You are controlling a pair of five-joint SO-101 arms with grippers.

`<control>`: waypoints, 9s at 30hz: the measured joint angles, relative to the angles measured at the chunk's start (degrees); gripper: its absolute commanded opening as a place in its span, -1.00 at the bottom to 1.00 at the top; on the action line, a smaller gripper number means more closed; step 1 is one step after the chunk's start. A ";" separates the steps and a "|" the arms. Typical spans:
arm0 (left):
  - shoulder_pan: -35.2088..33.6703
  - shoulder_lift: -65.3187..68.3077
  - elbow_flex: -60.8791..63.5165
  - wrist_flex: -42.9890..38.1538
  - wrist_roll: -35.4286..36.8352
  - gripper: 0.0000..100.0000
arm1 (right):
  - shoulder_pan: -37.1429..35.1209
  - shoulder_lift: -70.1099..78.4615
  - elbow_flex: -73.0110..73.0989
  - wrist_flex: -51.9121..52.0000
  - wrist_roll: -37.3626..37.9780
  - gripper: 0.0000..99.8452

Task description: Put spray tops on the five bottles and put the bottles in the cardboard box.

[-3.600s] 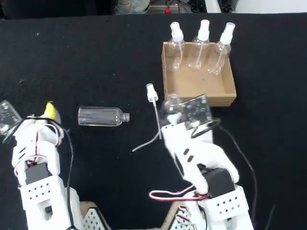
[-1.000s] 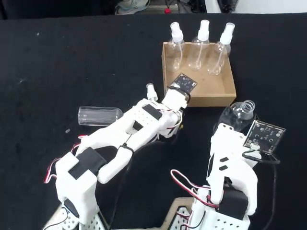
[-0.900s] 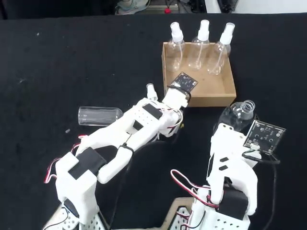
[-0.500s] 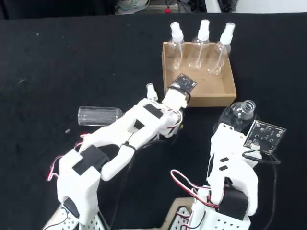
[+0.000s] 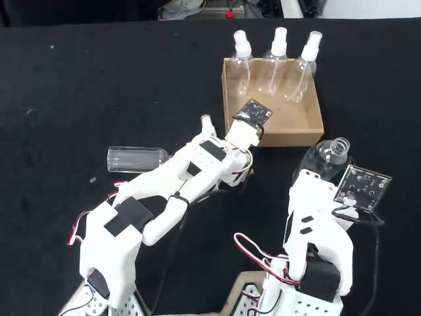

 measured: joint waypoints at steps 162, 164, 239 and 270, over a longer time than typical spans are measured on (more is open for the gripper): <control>-3.78 -87.12 48.70 -43.60 6.33 -0.91 | -50.37 0.00 5.19 -13.71 7.30 -0.71; -3.78 -89.58 51.16 -43.60 6.33 -0.89 | -50.37 0.00 5.19 -13.71 7.30 -0.71; -7.30 -101.63 48.00 -11.96 10.20 -0.49 | -50.46 0.00 5.19 -13.71 7.30 -0.71; -5.98 -92.04 35.25 -6.77 8.62 -0.48 | -50.46 0.00 5.19 -13.71 7.30 -0.71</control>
